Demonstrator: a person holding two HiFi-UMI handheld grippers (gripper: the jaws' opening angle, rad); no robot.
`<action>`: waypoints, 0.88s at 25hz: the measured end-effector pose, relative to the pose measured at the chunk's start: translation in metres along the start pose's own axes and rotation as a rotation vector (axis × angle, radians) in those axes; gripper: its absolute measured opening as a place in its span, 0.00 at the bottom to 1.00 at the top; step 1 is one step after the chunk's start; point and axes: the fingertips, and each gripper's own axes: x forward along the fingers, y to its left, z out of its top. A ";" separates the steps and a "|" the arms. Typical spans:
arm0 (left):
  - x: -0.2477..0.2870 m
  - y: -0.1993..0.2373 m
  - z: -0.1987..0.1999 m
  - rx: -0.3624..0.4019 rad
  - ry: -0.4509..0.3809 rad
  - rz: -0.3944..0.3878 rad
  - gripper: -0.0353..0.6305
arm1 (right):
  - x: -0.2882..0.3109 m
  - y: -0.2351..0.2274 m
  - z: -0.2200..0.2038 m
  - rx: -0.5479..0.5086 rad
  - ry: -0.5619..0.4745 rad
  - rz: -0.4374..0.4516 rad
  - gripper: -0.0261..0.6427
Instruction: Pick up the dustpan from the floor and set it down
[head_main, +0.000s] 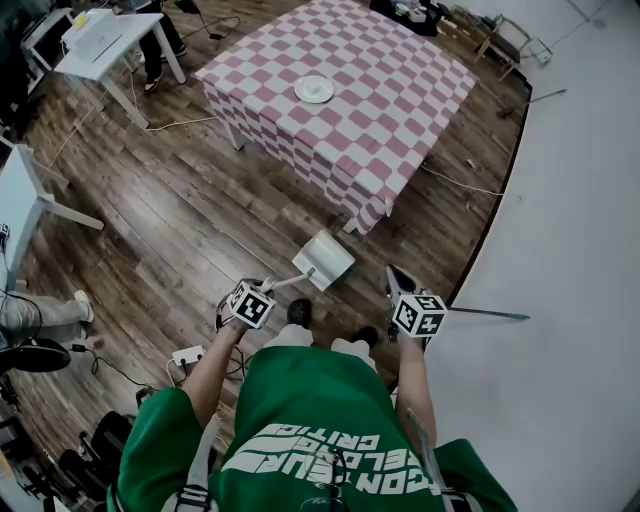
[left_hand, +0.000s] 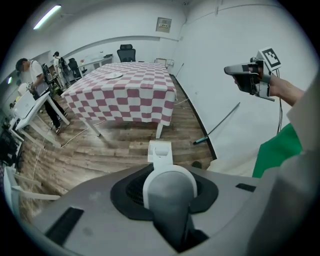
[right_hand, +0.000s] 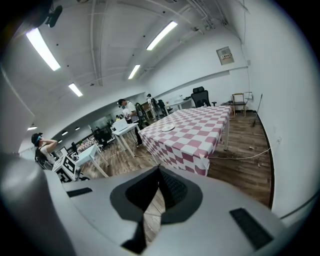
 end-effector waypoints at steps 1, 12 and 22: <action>0.002 0.008 -0.002 -0.009 0.006 0.016 0.21 | 0.002 0.001 0.000 -0.005 0.004 0.002 0.05; 0.064 0.057 -0.006 -0.077 0.084 0.073 0.21 | 0.022 0.010 -0.009 -0.038 0.047 0.007 0.05; 0.117 0.068 0.006 -0.062 0.160 0.097 0.21 | 0.012 -0.001 -0.035 -0.017 0.078 -0.035 0.05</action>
